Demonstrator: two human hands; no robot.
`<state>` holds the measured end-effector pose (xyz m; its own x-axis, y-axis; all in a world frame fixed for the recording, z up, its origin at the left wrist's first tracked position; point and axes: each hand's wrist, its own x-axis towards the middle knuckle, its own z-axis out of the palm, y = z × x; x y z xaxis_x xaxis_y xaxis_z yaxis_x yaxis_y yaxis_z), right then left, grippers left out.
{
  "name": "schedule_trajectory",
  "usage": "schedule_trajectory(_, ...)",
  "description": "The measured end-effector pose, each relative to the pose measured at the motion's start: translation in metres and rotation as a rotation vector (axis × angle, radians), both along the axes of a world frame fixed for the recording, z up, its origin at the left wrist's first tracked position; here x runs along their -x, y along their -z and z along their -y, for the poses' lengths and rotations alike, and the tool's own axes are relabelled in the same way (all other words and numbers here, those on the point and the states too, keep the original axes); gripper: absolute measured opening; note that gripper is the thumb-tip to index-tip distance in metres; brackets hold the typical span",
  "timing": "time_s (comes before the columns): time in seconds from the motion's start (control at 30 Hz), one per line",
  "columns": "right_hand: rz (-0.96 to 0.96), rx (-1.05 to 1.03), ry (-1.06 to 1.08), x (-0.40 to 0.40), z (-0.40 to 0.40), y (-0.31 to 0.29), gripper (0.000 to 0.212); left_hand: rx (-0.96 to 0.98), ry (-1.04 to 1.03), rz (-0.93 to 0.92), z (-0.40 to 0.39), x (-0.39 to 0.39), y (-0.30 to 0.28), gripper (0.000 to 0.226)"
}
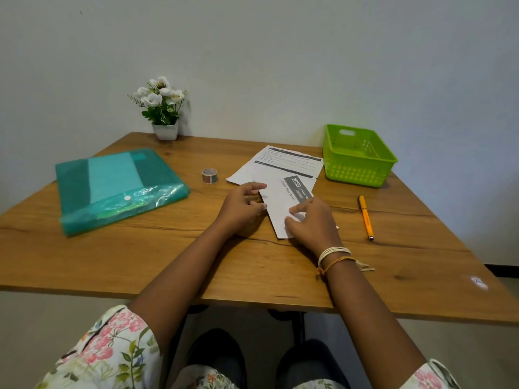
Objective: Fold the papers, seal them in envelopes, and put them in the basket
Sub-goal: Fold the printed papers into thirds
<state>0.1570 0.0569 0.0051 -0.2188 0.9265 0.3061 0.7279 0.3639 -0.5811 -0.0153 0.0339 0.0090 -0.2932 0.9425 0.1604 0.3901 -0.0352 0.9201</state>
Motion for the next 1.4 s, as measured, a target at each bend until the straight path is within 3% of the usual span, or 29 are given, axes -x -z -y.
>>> schedule_trajectory(0.23,0.066,0.017,-0.090,0.001,0.009,-0.007,0.061,-0.045,0.007,0.034,0.002,0.001,0.000,0.050)
schedule_trajectory(0.43,0.157,0.043,-0.217,0.003,0.016,-0.010,0.076,-0.088,0.036,0.190,0.003,0.002,-0.001,0.057)
schedule_trajectory(0.57,0.097,0.022,-0.215,0.002,0.011,-0.006,0.061,-0.107,0.066,0.234,0.001,0.002,0.002,0.055)
schedule_trajectory(0.7,-0.155,0.033,-0.167,0.001,0.010,-0.008,0.034,-0.116,0.092,0.085,0.002,0.001,0.003,0.059)
schedule_trajectory(0.87,-0.346,0.095,-0.067,0.002,0.006,-0.009,0.043,-0.085,0.069,-0.261,0.003,-0.003,0.003,0.054)
schedule_trajectory(1.03,-0.371,0.145,0.040,0.001,0.004,-0.011,0.059,-0.072,0.057,-0.398,0.004,0.000,0.004,0.050)
schedule_trajectory(1.4,-0.321,0.088,0.067,-0.007,0.003,-0.011,0.040,-0.042,0.062,-0.540,0.003,0.003,0.007,0.044)
